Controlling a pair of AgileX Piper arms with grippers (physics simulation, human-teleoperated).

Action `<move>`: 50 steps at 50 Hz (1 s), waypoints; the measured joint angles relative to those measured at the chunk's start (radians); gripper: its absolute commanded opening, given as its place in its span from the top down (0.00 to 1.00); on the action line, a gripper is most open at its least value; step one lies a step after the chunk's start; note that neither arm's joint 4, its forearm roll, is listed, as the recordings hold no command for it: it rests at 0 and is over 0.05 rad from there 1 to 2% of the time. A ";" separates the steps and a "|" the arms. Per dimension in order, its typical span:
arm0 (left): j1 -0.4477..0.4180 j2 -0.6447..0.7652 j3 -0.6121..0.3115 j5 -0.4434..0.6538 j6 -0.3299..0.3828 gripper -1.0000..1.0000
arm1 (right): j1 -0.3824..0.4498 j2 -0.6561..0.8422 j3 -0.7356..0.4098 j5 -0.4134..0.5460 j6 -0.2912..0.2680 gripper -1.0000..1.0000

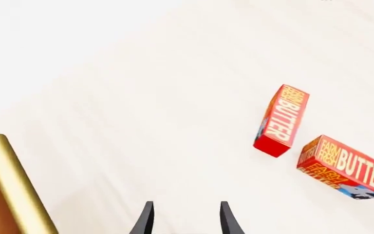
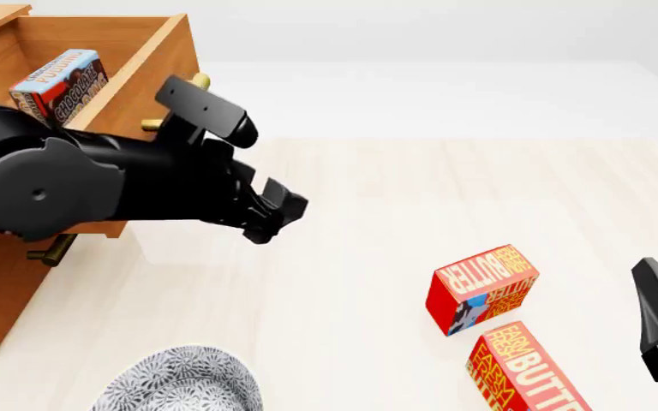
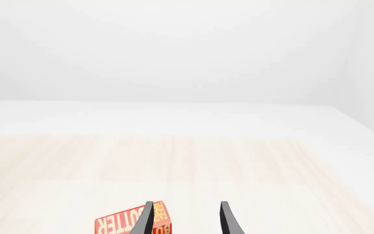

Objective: Put the chocolate pudding in the top drawer of the cabinet and close it.

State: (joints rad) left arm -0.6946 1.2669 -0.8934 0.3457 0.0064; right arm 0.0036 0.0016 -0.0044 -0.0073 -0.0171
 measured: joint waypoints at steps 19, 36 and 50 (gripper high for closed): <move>0.045 -0.001 0.065 -0.042 -0.032 0.00 | 0.000 0.000 0.000 0.000 0.000 0.00; 0.076 -0.017 0.108 -0.070 -0.021 0.00 | 0.000 0.000 0.000 0.000 0.000 0.00; 0.094 -0.011 0.142 -0.103 -0.030 0.00 | 0.000 0.000 0.000 0.000 0.000 0.00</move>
State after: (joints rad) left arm -0.6009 1.2560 -0.7514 0.2424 -0.0232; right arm 0.0036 0.0016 -0.0044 -0.0073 -0.0170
